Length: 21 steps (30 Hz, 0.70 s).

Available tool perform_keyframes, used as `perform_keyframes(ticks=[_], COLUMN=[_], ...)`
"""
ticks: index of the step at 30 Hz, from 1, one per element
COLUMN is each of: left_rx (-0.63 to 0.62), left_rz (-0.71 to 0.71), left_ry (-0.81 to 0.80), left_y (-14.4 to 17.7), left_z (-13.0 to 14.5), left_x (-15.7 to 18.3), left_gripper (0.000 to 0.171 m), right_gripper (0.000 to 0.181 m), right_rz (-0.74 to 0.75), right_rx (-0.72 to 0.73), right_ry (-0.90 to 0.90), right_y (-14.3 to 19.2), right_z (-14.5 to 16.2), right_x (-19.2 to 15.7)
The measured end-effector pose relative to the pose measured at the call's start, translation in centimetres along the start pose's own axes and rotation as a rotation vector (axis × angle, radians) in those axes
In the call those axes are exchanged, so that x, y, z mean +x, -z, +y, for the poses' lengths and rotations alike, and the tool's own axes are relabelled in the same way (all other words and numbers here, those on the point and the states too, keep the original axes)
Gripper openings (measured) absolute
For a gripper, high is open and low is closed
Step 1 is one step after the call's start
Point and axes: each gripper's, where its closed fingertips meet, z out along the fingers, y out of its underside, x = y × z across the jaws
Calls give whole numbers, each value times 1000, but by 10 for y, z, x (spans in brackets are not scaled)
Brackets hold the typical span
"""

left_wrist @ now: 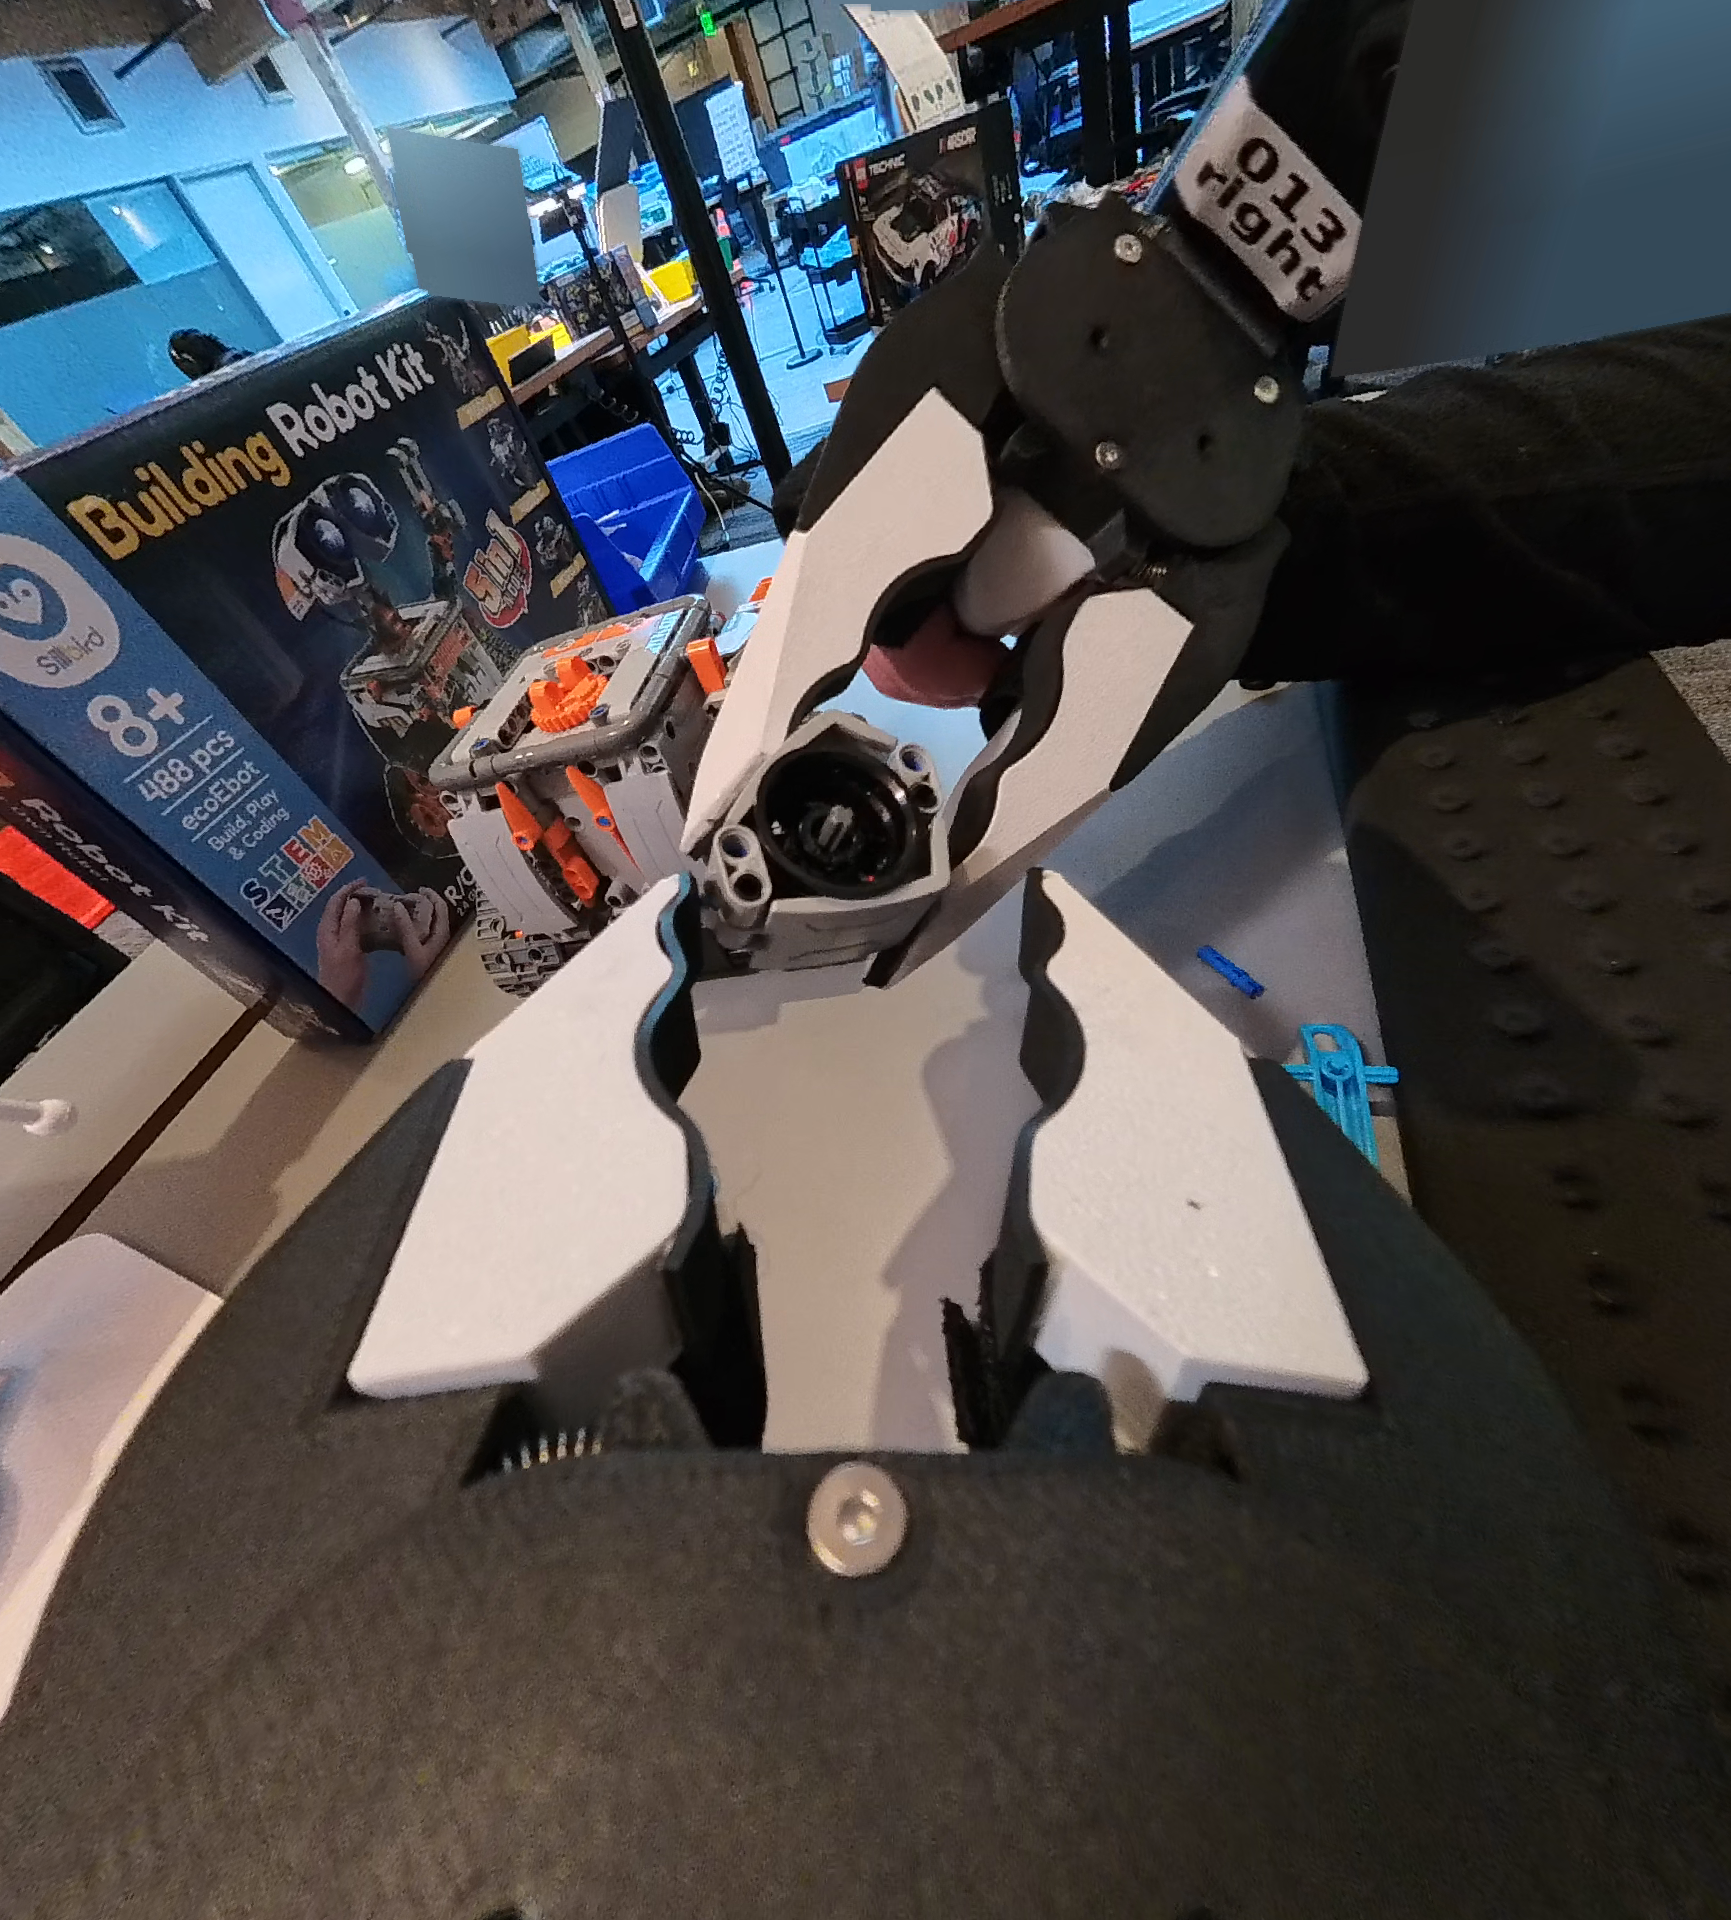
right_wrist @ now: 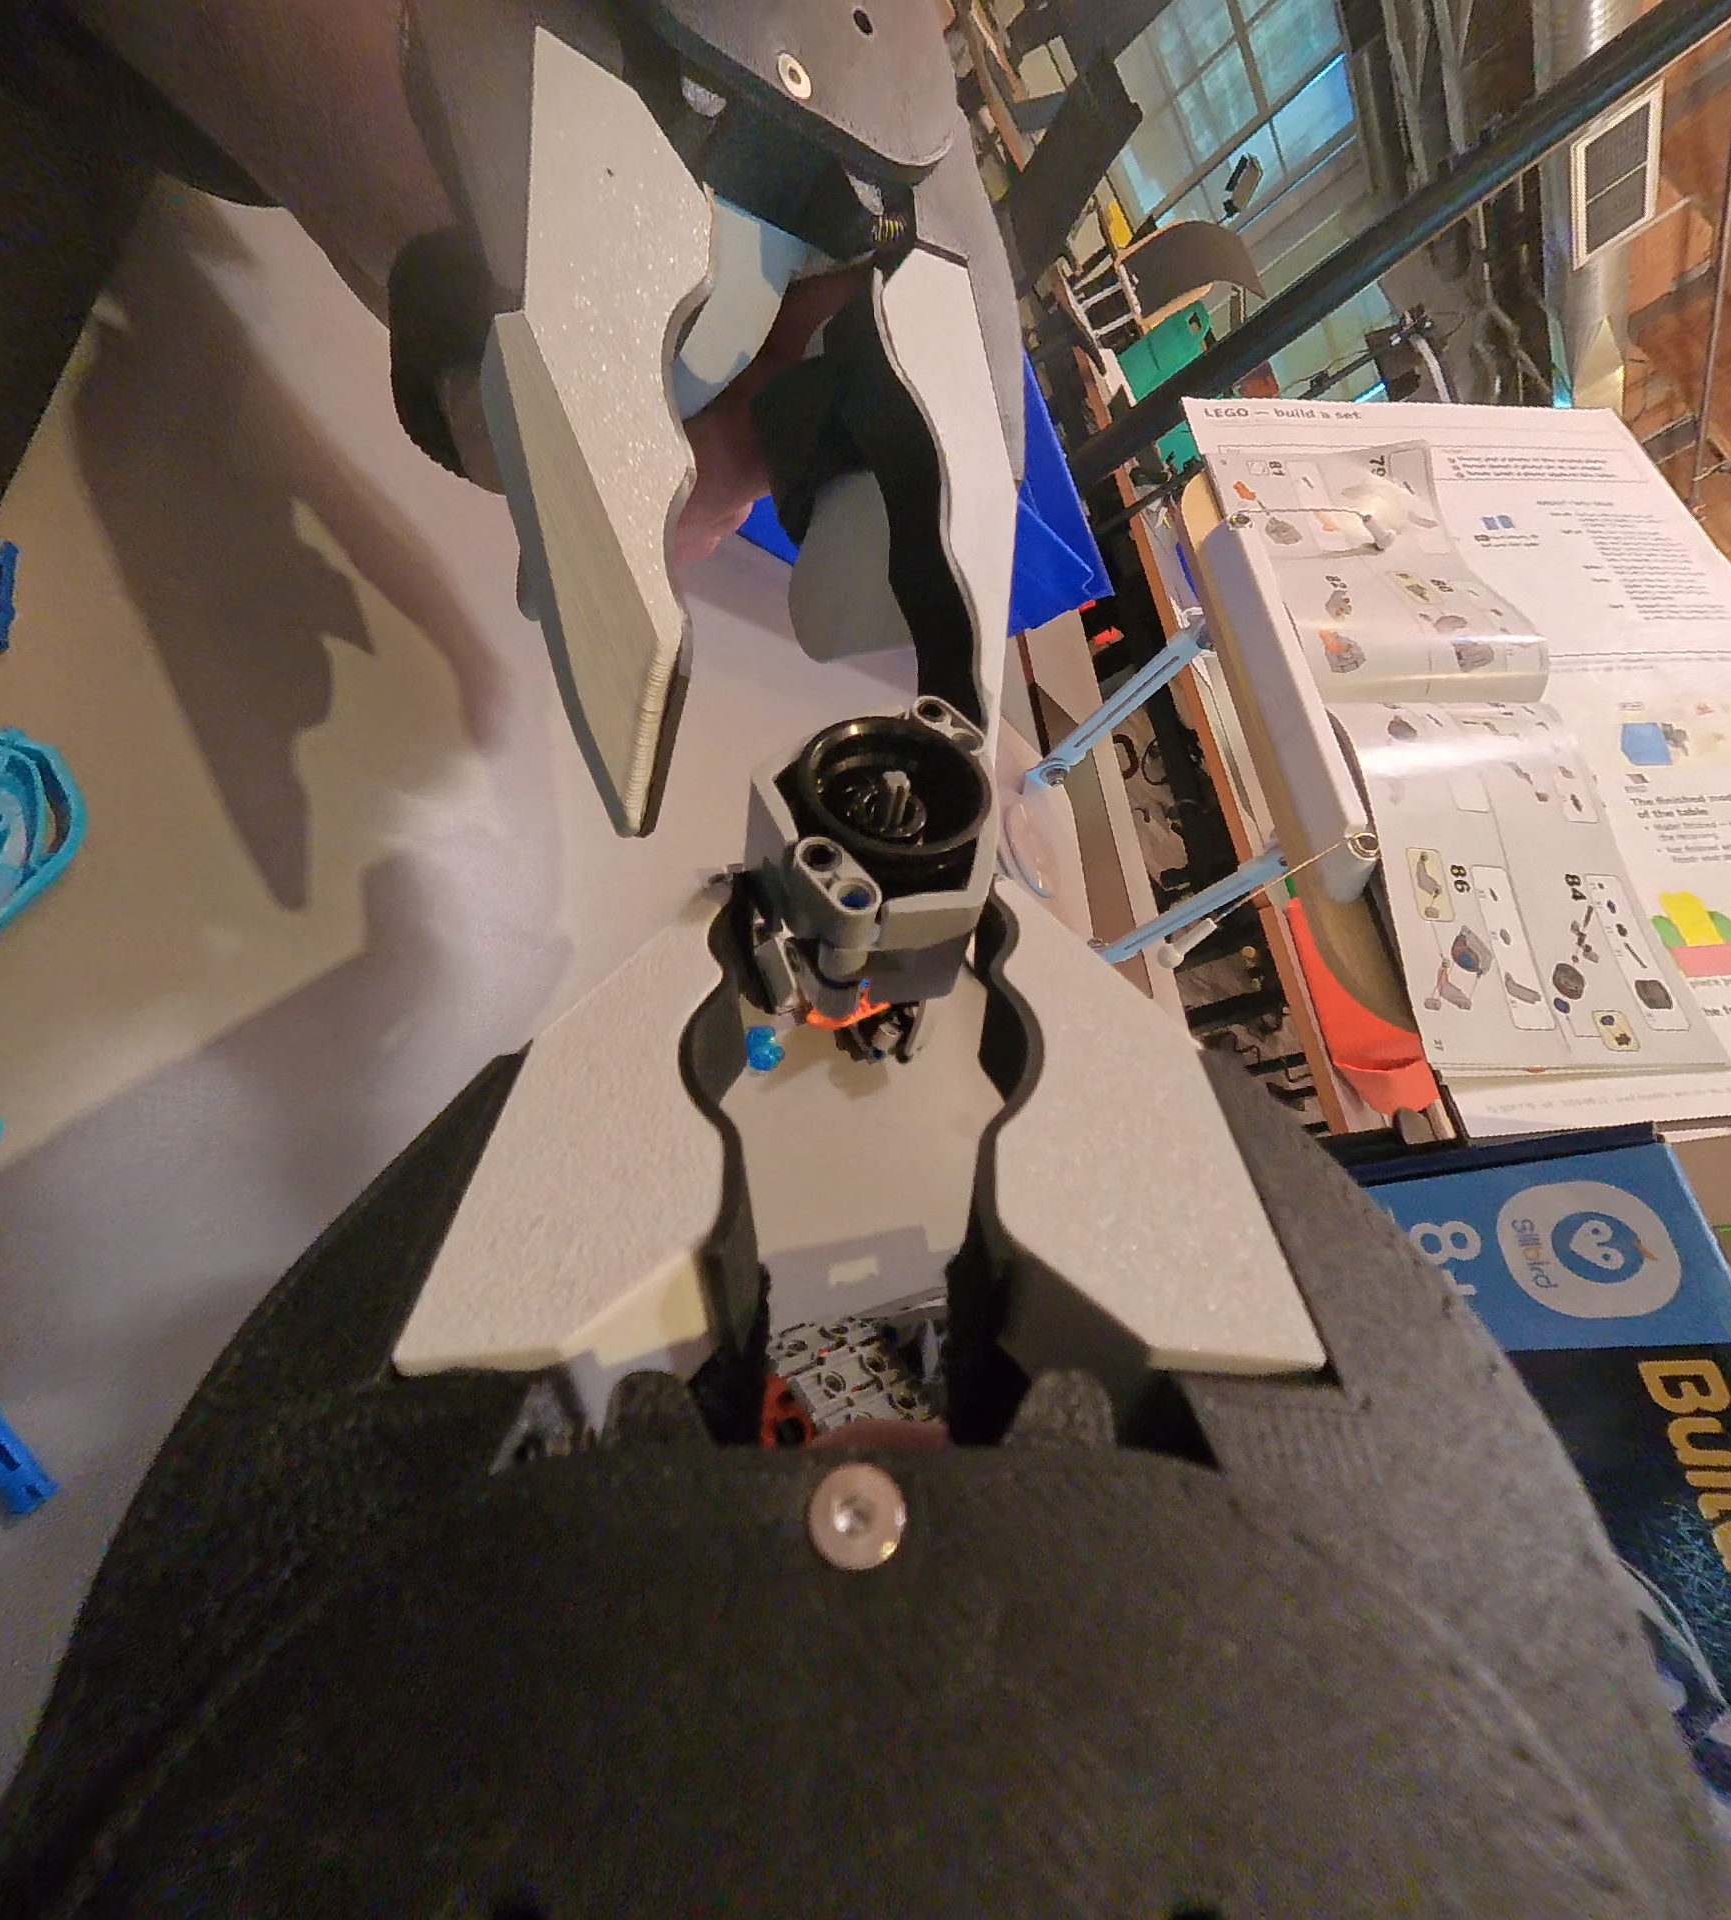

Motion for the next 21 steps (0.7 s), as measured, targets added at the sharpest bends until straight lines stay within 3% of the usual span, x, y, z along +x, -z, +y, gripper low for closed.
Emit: perform_keyframes(ticks=[21], left_rx=[-35], left_rz=[-30], left_ry=[-23], left_y=[-1], left_z=[6], left_x=[-2], left_gripper=[50], right_gripper=[40], right_rz=[-54], right_rx=[-13], right_ry=[-40], right_y=[-1], right_z=[10], right_x=[-5])
